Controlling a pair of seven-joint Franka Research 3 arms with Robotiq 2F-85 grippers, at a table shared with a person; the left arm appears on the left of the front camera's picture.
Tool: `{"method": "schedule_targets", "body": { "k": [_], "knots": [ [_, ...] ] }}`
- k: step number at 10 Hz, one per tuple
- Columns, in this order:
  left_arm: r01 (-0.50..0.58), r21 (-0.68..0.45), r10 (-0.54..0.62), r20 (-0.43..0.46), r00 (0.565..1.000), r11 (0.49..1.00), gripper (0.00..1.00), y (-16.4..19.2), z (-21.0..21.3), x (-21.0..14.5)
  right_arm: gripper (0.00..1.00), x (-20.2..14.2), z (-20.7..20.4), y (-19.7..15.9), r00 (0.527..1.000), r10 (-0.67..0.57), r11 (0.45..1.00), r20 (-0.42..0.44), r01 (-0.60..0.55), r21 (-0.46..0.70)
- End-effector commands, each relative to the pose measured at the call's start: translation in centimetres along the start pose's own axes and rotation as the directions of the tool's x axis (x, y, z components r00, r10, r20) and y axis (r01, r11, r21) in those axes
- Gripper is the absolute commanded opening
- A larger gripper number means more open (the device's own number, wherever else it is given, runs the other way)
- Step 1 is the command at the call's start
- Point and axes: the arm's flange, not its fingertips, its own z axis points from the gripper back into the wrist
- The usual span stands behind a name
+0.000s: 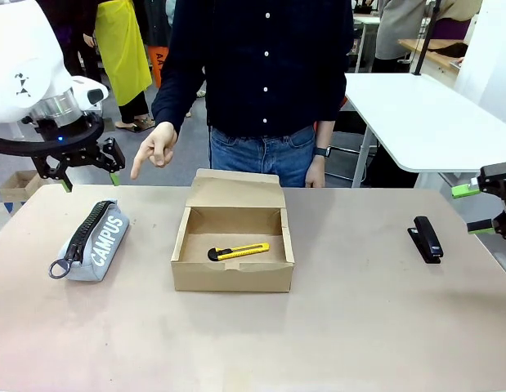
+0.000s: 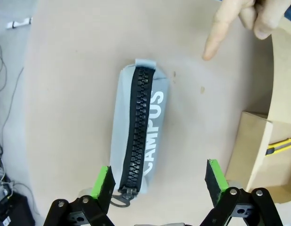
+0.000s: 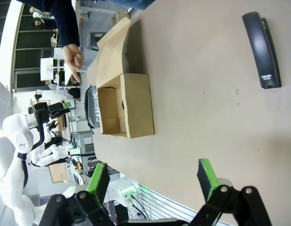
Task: Pack the items into the box.
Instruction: Pick up the item specified by the human and place it in the Mailer Box.
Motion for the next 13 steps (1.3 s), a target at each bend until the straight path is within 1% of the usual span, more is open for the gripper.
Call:
{"method": "schedule_targets", "body": {
  "k": [1, 4, 5, 6, 7, 8, 10, 11, 13],
  "knots": [
    [0.000, 0.003, 0.000, -0.019, 1.000, 1.000, 1.00, -0.3, 0.3, -0.5, 1.00, 0.0, 0.3, -0.2, 1.000, 0.023, 1.000, -0.010, -0.023, -0.004],
    [0.009, 0.004, -0.009, -0.017, 1.000, 1.000, 1.00, -0.4, -0.1, -0.3, 1.00, 0.0, 0.3, -0.2, 1.000, 0.023, 1.000, -0.010, -0.023, -0.004],
    [0.045, 0.001, -0.045, -0.005, 0.999, 0.999, 1.00, 0.7, -1.1, -0.2, 1.00, 0.0, 0.3, -0.2, 1.000, 0.023, 1.000, -0.010, -0.023, -0.004],
    [0.109, -0.005, -0.109, 0.001, 0.994, 0.994, 1.00, 1.5, -1.7, -0.2, 1.00, 0.0, 0.3, -0.2, 1.000, 0.023, 1.000, -0.010, -0.023, -0.004],
    [0.135, 0.006, -0.135, 0.001, 0.991, 0.991, 1.00, 2.1, -2.6, -0.1, 1.00, 0.0, 0.3, -0.2, 1.000, 0.023, 1.000, -0.010, -0.023, -0.004],
    [0.146, 0.049, -0.146, -0.012, 0.989, 0.988, 1.00, 2.8, -3.9, 0.2, 1.00, 0.0, 0.3, -0.2, 1.000, 0.023, 1.000, -0.010, -0.023, -0.004],
    [0.199, 0.038, -0.198, -0.040, 0.979, 0.979, 1.00, 4.0, -6.9, 0.5, 1.00, 0.0, 0.3, -0.2, 1.000, 0.023, 1.000, -0.010, -0.023, -0.004],
    [0.204, 0.046, -0.202, -0.059, 0.978, 0.978, 1.00, 4.6, -8.6, 0.6, 1.00, 0.0, 0.3, -0.2, 1.000, 0.023, 1.000, -0.010, -0.023, -0.004],
    [0.238, 0.029, -0.234, -0.100, 0.967, 0.971, 1.00, 4.7, -11.0, 0.0, 1.00, 0.0, 0.3, -0.2, 1.000, 0.023, 1.000, -0.010, -0.023, -0.004]
  ]
}}
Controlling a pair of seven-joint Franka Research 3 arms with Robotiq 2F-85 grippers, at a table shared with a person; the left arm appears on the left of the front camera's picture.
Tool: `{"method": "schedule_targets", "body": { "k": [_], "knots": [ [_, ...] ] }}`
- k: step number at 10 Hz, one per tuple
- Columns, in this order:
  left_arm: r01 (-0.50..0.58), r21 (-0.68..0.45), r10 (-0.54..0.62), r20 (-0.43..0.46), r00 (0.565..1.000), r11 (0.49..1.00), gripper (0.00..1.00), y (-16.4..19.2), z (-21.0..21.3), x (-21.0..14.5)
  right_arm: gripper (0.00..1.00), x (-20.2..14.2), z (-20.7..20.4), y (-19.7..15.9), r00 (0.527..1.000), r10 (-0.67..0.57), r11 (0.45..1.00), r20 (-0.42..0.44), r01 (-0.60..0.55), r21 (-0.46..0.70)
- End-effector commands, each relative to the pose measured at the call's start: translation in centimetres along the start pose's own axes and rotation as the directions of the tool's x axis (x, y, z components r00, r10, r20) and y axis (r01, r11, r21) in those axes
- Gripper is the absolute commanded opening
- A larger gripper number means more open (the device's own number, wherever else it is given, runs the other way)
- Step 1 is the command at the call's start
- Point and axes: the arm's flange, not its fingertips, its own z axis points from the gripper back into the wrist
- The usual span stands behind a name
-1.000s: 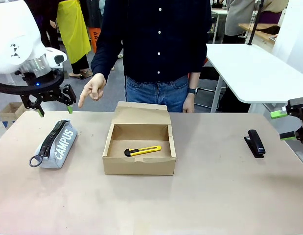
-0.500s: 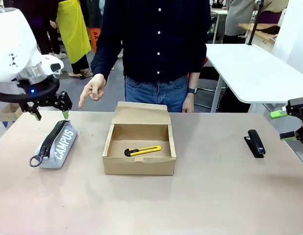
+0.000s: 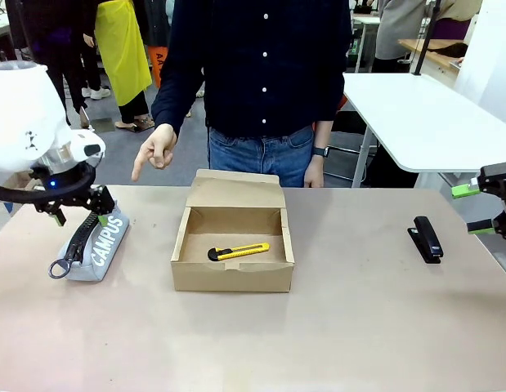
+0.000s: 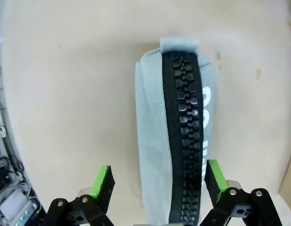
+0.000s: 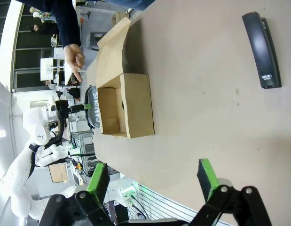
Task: Pack the items into the box.
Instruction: Pick up the item specified by the human and place it in the Mailer Box.
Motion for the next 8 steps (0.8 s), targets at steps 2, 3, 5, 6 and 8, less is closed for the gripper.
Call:
{"method": "schedule_targets", "body": {
  "k": [2, 3, 5, 6, 8],
  "knots": [
    [0.038, 0.012, -0.037, -0.036, 0.999, 0.999, 1.00, -0.1, -2.0, -0.2, 1.00, 0.0, 0.3, -0.2, 1.000, 0.022, 1.000, -0.010, -0.022, -0.004],
    [0.042, 0.011, -0.041, -0.045, 0.998, 0.999, 1.00, -0.3, -2.4, -0.2, 1.00, 0.0, 0.3, -0.2, 1.000, 0.022, 1.000, -0.010, -0.022, -0.004],
    [0.047, -0.004, -0.047, -0.040, 0.998, 0.999, 1.00, -0.4, -2.5, -0.3, 1.00, 0.0, 0.3, -0.2, 1.000, 0.022, 1.000, -0.010, -0.022, -0.004],
    [0.049, -0.003, -0.049, -0.038, 0.998, 0.999, 1.00, -0.4, -2.4, -0.3, 1.00, 0.0, 0.3, -0.2, 1.000, 0.022, 1.000, -0.010, -0.022, -0.004],
    [0.056, 0.006, -0.056, -0.034, 0.998, 0.998, 1.00, -0.3, -2.3, -0.3, 1.00, 0.0, 0.3, -0.2, 1.000, 0.022, 1.000, -0.010, -0.022, -0.004]
  ]
}}
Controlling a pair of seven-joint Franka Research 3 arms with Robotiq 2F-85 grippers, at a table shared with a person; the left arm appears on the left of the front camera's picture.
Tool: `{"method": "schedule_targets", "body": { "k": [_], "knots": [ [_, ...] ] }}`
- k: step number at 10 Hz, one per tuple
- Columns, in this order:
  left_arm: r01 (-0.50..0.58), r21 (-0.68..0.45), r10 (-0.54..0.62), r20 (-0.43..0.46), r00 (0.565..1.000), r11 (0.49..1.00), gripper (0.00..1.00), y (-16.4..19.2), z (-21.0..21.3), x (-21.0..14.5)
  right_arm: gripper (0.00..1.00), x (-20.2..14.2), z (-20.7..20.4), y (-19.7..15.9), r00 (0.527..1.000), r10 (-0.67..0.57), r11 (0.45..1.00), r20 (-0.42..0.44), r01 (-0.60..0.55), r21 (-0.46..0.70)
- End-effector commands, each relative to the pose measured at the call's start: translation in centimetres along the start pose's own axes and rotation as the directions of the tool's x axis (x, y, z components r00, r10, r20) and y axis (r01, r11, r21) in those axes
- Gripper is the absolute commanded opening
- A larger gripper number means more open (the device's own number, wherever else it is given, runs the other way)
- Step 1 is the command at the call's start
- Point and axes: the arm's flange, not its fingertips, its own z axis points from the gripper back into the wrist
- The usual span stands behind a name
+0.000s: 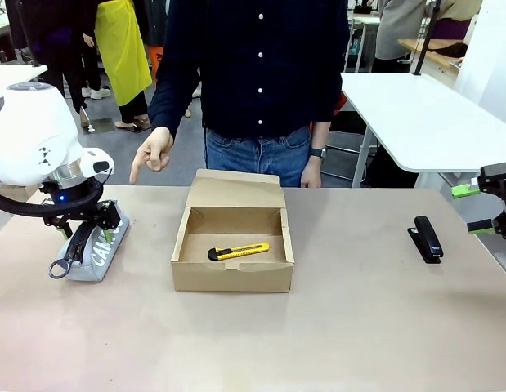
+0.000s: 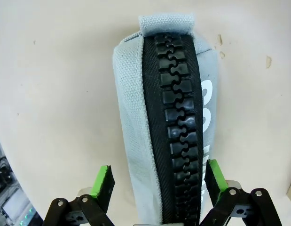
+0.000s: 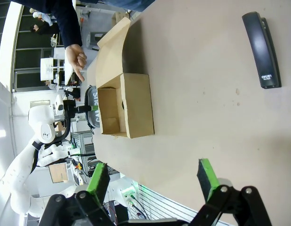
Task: Pack the items into the box.
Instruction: Pick up the item specified by the human and place it in the Mailer Box.
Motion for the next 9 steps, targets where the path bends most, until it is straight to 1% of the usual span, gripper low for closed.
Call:
{"method": "schedule_targets", "body": {
  "k": [1, 2, 4, 5, 6, 7, 9],
  "knots": [
    [0.022, 0.006, -0.022, 0.021, 1.000, 1.000, 1.00, 0.44, 0.37, -0.20, 1.00, -0.03, 0.34, -0.20, 1.000, 0.022, 1.000, -0.010, -0.022, -0.005],
    [0.030, 0.027, -0.030, 0.030, 0.999, 0.999, 0.42, 0.46, 0.41, -0.23, 1.00, -0.03, 0.34, -0.20, 1.000, 0.022, 1.000, -0.010, -0.022, -0.005],
    [0.040, 0.020, -0.040, 0.029, 0.999, 0.999, 0.41, 0.44, 0.38, -0.32, 1.00, -0.03, 0.34, -0.20, 1.000, 0.022, 1.000, -0.010, -0.022, -0.005],
    [0.033, 0.026, -0.034, 0.024, 0.999, 0.999, 0.00, 0.46, 0.30, -0.34, 1.00, -0.03, 0.34, -0.20, 1.000, 0.022, 1.000, -0.010, -0.022, -0.005],
    [0.032, 0.024, -0.033, 0.023, 0.999, 0.999, 0.25, 0.40, 0.33, -0.37, 1.00, -0.03, 0.34, -0.20, 1.000, 0.022, 1.000, -0.010, -0.022, -0.005],
    [0.035, 0.020, -0.035, 0.024, 0.999, 0.999, 0.00, 0.39, 0.38, -0.40, 1.00, -0.03, 0.34, -0.20, 1.000, 0.022, 1.000, -0.010, -0.022, -0.005],
    [0.041, 0.027, -0.042, 0.029, 0.999, 0.999, 0.00, 0.43, 0.45, -0.43, 1.00, -0.03, 0.34, -0.20, 1.000, 0.022, 1.000, -0.010, -0.022, -0.005]
  ]
}}
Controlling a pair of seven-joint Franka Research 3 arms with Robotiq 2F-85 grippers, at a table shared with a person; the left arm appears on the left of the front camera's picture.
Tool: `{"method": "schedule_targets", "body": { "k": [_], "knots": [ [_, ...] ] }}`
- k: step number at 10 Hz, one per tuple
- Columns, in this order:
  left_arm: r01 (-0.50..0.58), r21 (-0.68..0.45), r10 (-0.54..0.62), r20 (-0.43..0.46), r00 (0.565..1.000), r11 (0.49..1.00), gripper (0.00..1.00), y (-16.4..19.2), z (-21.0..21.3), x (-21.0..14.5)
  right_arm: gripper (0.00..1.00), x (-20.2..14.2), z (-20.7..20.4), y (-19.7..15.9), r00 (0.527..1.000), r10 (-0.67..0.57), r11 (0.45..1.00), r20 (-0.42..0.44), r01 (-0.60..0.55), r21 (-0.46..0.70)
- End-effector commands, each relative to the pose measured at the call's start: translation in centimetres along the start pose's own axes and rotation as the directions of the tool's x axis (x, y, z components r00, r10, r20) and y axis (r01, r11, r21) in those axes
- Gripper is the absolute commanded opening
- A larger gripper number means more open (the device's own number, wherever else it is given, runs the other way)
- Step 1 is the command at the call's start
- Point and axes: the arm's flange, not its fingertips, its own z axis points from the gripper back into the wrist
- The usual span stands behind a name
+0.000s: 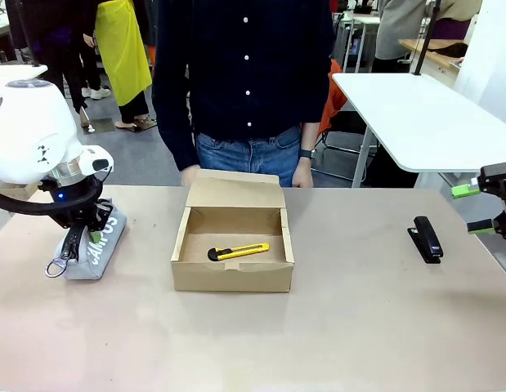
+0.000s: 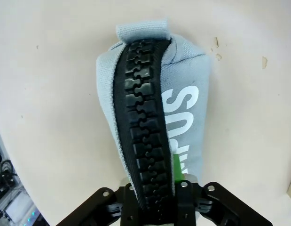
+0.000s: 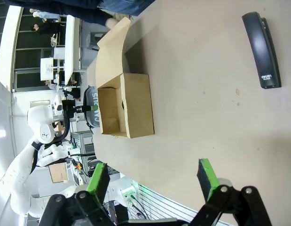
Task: Pack the items into the box.
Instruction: Pick up the item specified by the human and place it in the Mailer Box.
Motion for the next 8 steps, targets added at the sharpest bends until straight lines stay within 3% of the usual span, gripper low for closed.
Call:
{"method": "schedule_targets", "body": {
  "k": [1, 6, 8],
  "knots": [
    [0.022, 0.024, -0.023, 0.015, 1.000, 0.999, 0.00, 0.5, -0.1, -0.6, 1.00, 0.0, 0.3, -0.2, 1.000, 0.022, 1.000, -0.010, -0.022, -0.005],
    [0.022, 0.001, -0.022, 0.029, 0.999, 1.000, 0.00, 1.1, 1.6, -0.9, 1.00, 0.0, 0.3, -0.2, 1.000, 0.022, 1.000, -0.010, -0.022, -0.005],
    [-0.012, 0.074, 0.008, 0.047, 0.999, 0.997, 0.00, 2.5, 8.8, -1.9, 1.00, 0.0, 0.3, -0.2, 1.000, 0.022, 1.000, -0.010, -0.022, -0.005]
  ]
}}
